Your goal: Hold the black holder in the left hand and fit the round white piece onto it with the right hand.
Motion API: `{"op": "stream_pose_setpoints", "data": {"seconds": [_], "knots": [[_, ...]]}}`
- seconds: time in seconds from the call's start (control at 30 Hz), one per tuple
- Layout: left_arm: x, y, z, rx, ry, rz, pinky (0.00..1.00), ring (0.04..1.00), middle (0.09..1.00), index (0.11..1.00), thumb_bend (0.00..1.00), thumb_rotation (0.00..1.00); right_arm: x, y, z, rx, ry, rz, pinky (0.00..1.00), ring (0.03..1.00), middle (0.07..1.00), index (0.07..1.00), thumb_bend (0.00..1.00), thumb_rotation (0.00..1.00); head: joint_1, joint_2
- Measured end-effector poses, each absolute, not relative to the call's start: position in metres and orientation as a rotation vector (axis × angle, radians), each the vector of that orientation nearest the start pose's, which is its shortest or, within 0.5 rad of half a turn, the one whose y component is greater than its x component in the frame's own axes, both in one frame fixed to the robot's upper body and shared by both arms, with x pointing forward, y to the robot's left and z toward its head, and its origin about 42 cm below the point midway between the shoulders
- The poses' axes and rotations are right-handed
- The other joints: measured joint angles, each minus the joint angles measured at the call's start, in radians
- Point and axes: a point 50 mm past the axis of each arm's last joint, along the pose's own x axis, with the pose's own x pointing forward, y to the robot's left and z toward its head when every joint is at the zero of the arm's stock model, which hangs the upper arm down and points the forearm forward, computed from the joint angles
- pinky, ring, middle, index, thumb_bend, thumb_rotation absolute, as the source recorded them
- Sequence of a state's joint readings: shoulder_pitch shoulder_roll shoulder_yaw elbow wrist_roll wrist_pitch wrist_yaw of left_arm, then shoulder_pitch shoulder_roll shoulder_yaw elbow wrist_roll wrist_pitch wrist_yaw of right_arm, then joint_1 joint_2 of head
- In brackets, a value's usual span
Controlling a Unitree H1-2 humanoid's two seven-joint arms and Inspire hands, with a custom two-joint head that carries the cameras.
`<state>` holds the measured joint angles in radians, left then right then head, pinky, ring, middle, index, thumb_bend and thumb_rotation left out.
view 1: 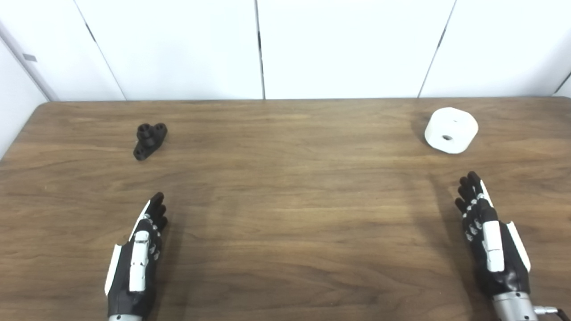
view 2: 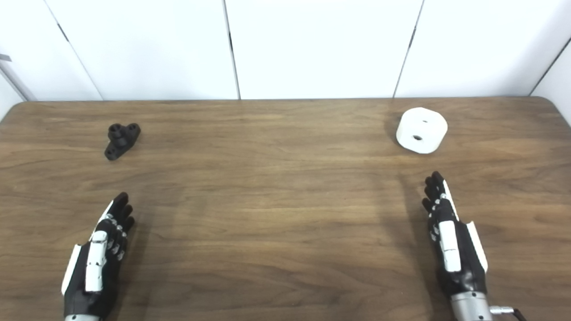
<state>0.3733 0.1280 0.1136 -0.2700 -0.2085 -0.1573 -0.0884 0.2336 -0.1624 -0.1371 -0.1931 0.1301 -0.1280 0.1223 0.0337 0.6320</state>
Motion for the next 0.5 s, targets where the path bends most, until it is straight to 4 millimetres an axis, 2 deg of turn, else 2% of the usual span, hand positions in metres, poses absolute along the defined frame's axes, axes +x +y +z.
{"op": "stream_pose_setpoints", "data": {"seconds": [0.5], "knots": [[0.1576,0.2906,0.108,-0.008,-0.086,0.083,1.0,1.0,0.995,0.945,0.25,1.0,0.204,-0.3025,0.1125,-0.09,-0.106,-0.03,1.0,1.0,0.987,0.998,0.58,1.0,0.008,0.002]]}}
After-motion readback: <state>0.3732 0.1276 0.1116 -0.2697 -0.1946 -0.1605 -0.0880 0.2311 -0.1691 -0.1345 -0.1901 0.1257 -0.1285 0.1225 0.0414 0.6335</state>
